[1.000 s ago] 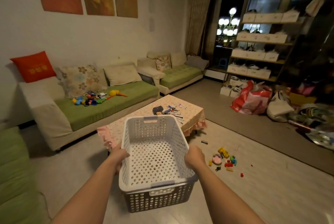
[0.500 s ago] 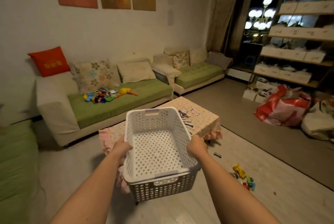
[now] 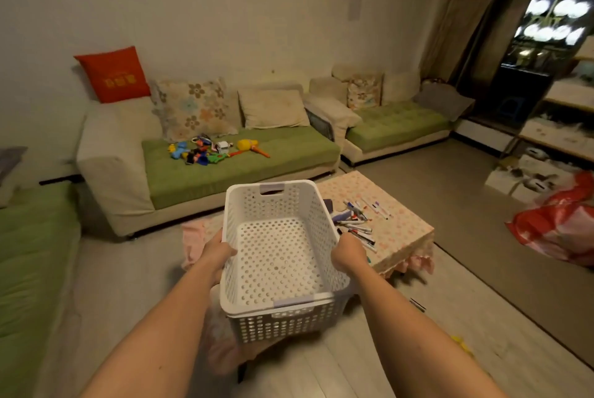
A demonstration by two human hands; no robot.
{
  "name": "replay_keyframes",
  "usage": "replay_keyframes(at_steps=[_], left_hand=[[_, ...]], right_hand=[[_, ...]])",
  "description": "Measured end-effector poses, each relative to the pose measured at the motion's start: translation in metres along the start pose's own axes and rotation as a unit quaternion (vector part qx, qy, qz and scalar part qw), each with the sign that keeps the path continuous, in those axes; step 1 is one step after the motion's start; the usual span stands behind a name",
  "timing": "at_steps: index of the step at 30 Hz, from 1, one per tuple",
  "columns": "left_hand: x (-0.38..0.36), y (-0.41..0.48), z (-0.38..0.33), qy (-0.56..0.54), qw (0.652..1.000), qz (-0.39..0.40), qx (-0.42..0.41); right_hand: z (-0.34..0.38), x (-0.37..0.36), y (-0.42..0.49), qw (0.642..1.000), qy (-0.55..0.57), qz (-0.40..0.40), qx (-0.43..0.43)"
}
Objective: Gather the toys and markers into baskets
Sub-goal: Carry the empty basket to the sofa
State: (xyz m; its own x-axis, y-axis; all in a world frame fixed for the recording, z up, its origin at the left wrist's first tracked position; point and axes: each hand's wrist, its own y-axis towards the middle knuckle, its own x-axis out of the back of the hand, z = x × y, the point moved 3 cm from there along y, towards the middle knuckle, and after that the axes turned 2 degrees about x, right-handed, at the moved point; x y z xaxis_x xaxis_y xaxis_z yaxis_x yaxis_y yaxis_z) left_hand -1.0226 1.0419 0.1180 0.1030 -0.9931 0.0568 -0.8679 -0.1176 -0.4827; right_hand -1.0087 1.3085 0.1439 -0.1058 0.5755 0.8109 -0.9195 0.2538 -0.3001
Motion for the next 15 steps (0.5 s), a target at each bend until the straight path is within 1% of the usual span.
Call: replay_keyframes(at_steps=[4,8,11,15], left_hand=[[0.002,0.052,-0.014,-0.001,1.000,-0.014,0.002],[0.006,0.089,-0.024,0.013,0.998,-0.055,0.013],[0.008,0.120,-0.024,-0.009,0.996,-0.082,0.030],[-0.006,0.135,-0.022,-0.029,0.991,-0.125,0.024]], right_hand=[[0.023,-0.010,0.065,0.999,-0.016,0.029,0.013],[0.038,-0.017,0.113,0.997,-0.017,0.075,0.031],[0.048,-0.021,0.154,0.994,-0.016,0.098,0.054],[0.059,-0.030,0.205,0.987,-0.030,0.127,0.095]])
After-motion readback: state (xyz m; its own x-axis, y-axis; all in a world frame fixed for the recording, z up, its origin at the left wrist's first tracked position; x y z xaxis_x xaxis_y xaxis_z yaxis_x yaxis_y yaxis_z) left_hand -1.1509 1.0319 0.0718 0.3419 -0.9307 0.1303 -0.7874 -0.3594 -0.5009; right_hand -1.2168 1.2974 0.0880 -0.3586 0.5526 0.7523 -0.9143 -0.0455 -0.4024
